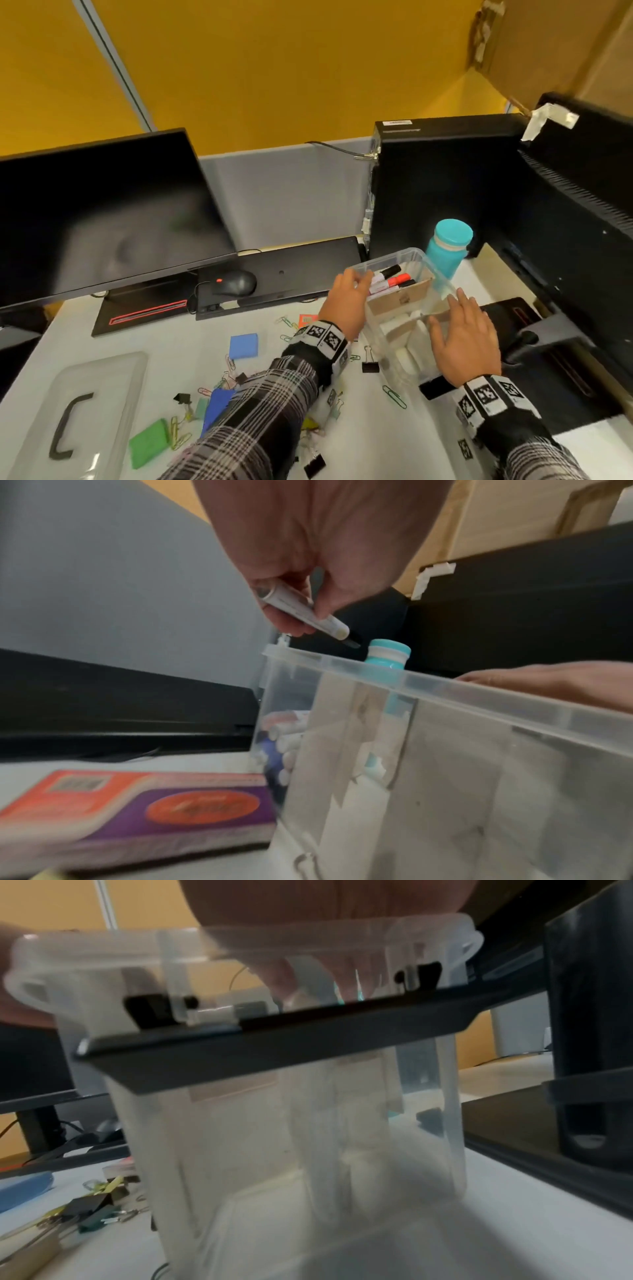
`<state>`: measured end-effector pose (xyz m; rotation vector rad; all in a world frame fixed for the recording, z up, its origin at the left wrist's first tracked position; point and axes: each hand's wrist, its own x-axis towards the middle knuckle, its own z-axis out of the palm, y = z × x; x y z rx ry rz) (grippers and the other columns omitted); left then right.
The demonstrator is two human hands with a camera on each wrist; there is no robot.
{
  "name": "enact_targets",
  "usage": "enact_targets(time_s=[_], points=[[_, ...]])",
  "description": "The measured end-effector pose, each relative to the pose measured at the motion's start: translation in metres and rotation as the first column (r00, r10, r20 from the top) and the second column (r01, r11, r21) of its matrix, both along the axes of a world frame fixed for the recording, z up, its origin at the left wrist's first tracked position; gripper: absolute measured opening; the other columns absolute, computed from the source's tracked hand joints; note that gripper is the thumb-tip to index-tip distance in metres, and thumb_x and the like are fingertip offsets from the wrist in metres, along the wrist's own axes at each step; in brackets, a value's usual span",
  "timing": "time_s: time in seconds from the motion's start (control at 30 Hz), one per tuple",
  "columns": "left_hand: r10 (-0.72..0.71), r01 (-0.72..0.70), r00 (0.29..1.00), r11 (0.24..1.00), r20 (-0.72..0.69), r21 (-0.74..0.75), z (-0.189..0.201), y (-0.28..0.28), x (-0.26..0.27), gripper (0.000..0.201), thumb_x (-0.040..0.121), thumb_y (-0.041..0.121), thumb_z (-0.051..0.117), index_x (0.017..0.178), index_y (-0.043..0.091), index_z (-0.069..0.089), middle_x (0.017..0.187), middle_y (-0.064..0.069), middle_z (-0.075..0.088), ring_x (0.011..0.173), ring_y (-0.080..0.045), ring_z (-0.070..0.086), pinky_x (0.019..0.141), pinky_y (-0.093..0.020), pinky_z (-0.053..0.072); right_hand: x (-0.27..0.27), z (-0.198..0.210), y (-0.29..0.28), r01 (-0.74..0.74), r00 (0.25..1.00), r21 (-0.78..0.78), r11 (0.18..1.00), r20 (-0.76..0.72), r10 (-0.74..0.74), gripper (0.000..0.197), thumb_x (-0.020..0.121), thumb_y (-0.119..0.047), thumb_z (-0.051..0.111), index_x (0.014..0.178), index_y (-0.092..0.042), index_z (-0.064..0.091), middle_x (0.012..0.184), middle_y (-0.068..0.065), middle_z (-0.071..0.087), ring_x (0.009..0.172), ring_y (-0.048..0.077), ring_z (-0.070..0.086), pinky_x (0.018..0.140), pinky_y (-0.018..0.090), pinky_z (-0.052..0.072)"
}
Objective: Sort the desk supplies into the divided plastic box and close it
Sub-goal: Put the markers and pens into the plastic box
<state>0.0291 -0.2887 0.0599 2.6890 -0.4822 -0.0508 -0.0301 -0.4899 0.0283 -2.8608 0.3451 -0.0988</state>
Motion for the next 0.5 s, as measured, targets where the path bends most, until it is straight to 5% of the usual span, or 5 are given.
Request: enact_targets(time_s=[0.23, 0.37, 0.5], points=[[-0.053, 0.087, 0.987, 0.97, -0.155, 0.226, 0.006, -0.039, 0.036, 0.043, 0.095, 0.01, 0.042, 0.138, 0.008, 0.039, 0.136, -0.018, 0.035, 0.127, -0.035, 0.036, 0.105, -0.042, 0.036, -0.002, 0.004, 0.002, 0.011, 1.0, -0.011, 1.0, -0.012, -0.011, 0.064, 0.093, -0.051, 0.031, 0.146, -0.017, 0.025, 0.157, 0.005, 0.018, 0.144, 0.023, 0.018, 0.118, 0.042, 0.017], [-0.135, 0.179, 0.961, 0.968, -0.24, 0.175, 0.007, -0.048, 0.037, 0.049, 0.096, 0.009, 0.039, 0.144, 0.015, 0.033, 0.136, -0.02, 0.041, 0.126, -0.037, 0.042, 0.105, -0.044, 0.035, -0.002, 0.005, 0.002, -0.001, 0.999, -0.039, 0.999, -0.038, -0.001, 0.065, 0.093, -0.054, 0.028, 0.147, -0.018, 0.023, 0.158, 0.005, 0.014, 0.144, 0.023, 0.015, 0.118, 0.041, 0.015], [-0.145, 0.209, 0.944, 0.958, -0.296, 0.196, 0.007, -0.053, 0.035, 0.058, 0.095, 0.008, 0.037, 0.149, 0.022, 0.021, 0.14, -0.017, 0.048, 0.132, -0.029, 0.04, 0.115, -0.042, 0.016, -0.001, 0.005, 0.002, -0.001, 0.999, -0.051, 0.999, -0.041, -0.001, 0.064, 0.093, -0.053, 0.029, 0.146, -0.019, 0.024, 0.157, 0.005, 0.015, 0.144, 0.023, 0.016, 0.118, 0.041, 0.015]])
